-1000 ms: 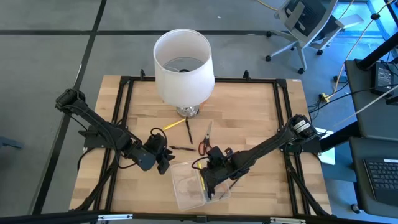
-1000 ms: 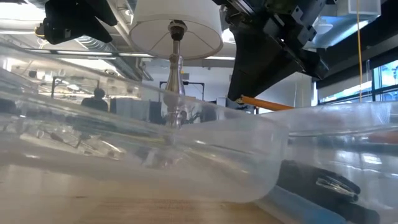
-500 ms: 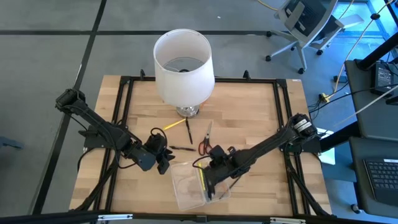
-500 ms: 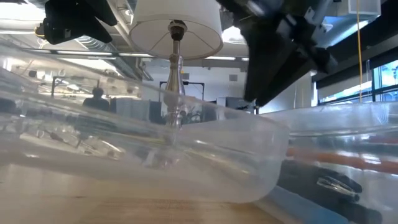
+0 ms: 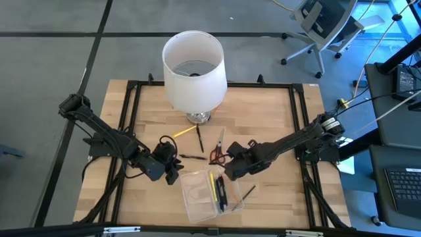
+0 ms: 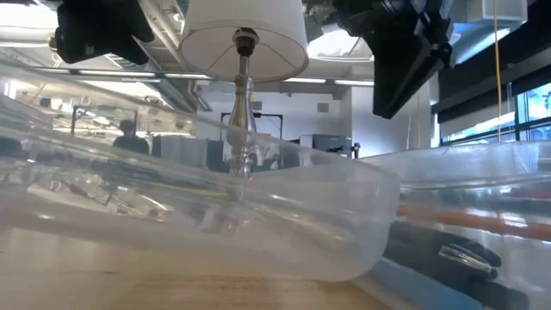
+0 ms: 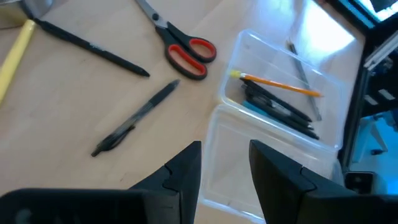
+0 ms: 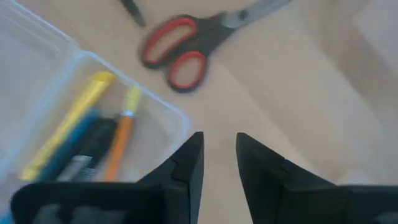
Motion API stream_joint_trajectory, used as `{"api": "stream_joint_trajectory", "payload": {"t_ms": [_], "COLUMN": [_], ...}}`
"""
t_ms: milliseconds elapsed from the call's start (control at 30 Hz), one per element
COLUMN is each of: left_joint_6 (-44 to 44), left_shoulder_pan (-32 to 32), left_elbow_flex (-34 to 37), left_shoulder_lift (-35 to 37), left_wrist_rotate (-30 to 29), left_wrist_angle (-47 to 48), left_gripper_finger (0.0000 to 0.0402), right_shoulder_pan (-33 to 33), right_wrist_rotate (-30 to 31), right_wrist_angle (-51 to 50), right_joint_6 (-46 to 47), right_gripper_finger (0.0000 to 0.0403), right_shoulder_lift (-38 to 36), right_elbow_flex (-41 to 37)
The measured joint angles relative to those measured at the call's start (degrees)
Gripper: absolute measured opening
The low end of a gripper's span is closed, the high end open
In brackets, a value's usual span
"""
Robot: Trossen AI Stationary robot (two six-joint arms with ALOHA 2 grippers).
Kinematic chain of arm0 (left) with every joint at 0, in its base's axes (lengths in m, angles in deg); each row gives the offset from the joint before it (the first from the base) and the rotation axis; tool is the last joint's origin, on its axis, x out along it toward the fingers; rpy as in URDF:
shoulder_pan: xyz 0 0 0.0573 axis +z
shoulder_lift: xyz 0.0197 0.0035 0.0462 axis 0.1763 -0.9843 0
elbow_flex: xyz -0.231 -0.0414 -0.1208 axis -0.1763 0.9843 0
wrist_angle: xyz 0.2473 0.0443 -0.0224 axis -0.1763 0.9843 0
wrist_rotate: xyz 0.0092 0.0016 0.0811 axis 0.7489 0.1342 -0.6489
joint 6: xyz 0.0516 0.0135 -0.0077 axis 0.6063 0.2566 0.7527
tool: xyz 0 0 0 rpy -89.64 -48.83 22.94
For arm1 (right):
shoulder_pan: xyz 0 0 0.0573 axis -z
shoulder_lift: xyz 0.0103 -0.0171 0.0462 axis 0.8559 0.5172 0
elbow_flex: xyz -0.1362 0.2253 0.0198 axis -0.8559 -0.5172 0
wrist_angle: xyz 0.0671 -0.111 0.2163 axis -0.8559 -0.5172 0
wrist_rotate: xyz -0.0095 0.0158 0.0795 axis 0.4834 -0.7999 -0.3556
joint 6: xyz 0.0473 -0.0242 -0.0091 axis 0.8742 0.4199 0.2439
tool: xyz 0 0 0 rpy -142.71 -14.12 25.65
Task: Pick & place school supplies into a supply box
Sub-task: Put the black white pen into the transparent supply box
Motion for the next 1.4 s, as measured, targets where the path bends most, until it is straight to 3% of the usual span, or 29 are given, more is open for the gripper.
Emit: {"api": "stream_joint_trajectory", "payload": {"t_ms": [333,667,867,1067,1400], "left_joint_6": [-5.39,15.24,32.2,45.5,48.52], "left_shoulder_pan": [4.59,10.04,13.19,15.27,18.87], "left_elbow_flex": [0.0,0.57,0.57,0.59,0.61], "left_shoulder_lift": [0.0,0.0,-0.84,-5.7,-15.56], "left_wrist_rotate": [-0.13,-0.47,6.29,9.9,14.34], "left_wrist_angle": [12.23,11.54,6.28,0.83,0.25], "left_gripper_finger": [0.0127,0.0127,0.0127,0.0127,0.0128], "right_shoulder_pan": [1.57,2.46,2.46,2.46,2.46], "right_wrist_rotate": [-1.78,-2.2,5.41,5.87,5.63], "right_wrist_angle": [-0.71,14.66,15.07,17.14,29.47], "right_joint_6": [-5.26,-9.26,-7.33,-7.28,-7.32], "right_gripper_finger": [0.0067,0.0006,0.0029,0.0037,0.0009], "right_shoulder_lift": [-1.15,-14.01,-21.8,-27.42,-28.36], "right_elbow_flex": [-2.57,-19.57,-25.58,-30.96,-37.5]}}
